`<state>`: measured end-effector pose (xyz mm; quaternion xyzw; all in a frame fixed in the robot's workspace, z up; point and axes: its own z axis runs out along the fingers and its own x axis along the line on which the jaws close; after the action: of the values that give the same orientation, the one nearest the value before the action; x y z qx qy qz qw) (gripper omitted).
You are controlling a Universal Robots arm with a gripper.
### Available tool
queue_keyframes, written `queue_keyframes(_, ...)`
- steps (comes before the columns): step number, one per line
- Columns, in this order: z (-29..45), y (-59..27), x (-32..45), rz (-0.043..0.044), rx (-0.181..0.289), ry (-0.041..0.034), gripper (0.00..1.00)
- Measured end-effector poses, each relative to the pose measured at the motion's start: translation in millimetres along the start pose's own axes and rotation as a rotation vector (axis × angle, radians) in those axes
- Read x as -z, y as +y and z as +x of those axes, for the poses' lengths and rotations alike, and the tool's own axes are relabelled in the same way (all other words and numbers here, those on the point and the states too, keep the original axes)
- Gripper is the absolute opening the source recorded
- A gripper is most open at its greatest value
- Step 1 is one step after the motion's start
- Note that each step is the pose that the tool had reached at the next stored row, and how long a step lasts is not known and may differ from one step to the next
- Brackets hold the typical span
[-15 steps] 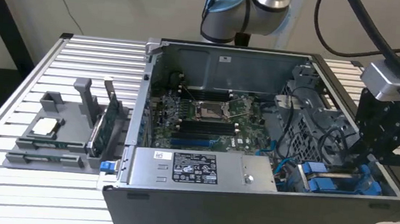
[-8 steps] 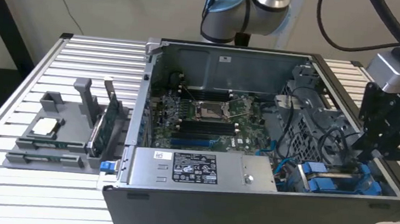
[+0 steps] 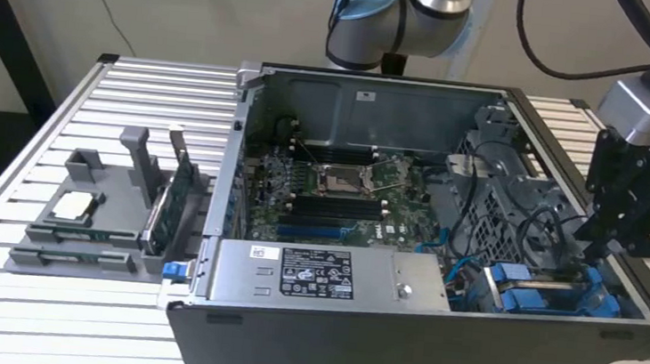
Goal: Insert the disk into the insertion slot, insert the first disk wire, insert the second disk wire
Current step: 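Insert the second disk wire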
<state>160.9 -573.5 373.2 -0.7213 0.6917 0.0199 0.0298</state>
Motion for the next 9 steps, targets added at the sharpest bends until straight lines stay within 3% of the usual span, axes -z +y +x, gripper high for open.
queue_keyframes(9, -7.3, 1.5, 1.5, 0.0, 0.0, 0.0001, 0.27)
